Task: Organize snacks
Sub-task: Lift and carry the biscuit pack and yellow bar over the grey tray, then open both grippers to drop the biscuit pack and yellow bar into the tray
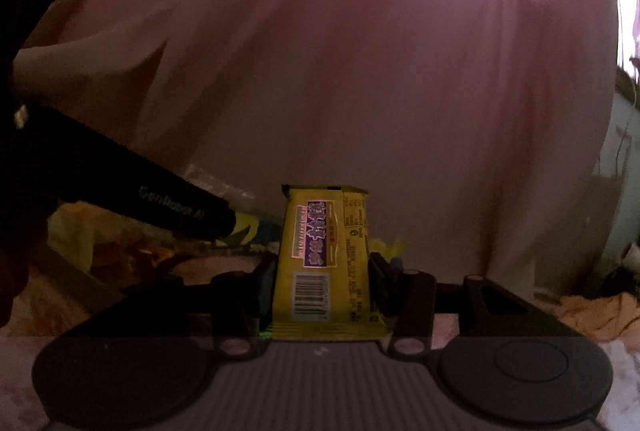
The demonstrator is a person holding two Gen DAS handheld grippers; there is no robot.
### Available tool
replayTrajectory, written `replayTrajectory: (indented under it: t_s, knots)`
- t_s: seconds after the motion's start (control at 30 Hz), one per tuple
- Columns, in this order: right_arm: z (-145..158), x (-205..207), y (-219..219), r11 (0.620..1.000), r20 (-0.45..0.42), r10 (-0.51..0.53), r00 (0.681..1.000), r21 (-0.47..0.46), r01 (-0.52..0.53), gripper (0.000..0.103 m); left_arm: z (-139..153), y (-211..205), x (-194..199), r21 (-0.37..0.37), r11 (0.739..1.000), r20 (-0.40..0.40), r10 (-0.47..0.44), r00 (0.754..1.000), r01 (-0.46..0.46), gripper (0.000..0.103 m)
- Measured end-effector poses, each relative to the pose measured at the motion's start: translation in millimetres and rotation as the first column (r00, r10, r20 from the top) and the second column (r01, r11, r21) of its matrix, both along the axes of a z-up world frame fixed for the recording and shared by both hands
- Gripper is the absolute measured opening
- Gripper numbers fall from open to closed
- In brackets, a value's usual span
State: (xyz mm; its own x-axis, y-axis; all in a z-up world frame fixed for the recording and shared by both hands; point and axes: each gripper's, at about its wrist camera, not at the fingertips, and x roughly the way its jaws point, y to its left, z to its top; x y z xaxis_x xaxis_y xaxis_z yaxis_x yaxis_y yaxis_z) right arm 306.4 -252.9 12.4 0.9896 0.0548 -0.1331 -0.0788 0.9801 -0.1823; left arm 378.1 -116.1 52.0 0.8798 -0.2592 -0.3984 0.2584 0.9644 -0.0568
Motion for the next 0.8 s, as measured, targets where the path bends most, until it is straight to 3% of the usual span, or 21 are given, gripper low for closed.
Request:
replayTrajectory:
  t_s: [0.17, 0.3, 0.4, 0.47, 0.53, 0.8]
  knots:
    - [-8, 13, -18, 0.995, -0.07, 0.046, 0.997, 0.097, -0.039, 0.052, -13, 5, 9, -0.038, 0.999, -0.063, 0.016, 0.998, -0.019, 0.051]
    - [-11, 17, -25, 0.991, -0.099, 0.071, 0.993, 0.121, -0.059, 0.055, -16, 4, 10, -0.037, 0.999, -0.062, 0.024, 0.998, -0.026, 0.056]
    - [-10, 13, -24, 0.988, -0.101, 0.068, 0.993, 0.143, -0.053, 0.063, -14, 2, 7, -0.045, 0.999, -0.057, 0.021, 0.998, -0.024, 0.066]
    - [-12, 12, -23, 0.988, -0.096, 0.061, 0.994, 0.146, -0.047, 0.077, -13, 3, 5, -0.052, 0.998, -0.052, 0.031, 0.998, -0.034, 0.073]
    - [-13, 11, -24, 0.988, -0.084, 0.053, 0.995, 0.15, -0.04, 0.083, -12, 6, 2, -0.074, 0.995, -0.052, 0.057, 0.997, -0.06, 0.083]
    - [5, -17, -37, 0.984, -0.041, 0.025, 0.999, 0.178, -0.017, 0.103, 5, 8, -22, -0.102, 0.991, 0.011, 0.083, 0.997, -0.081, 0.101]
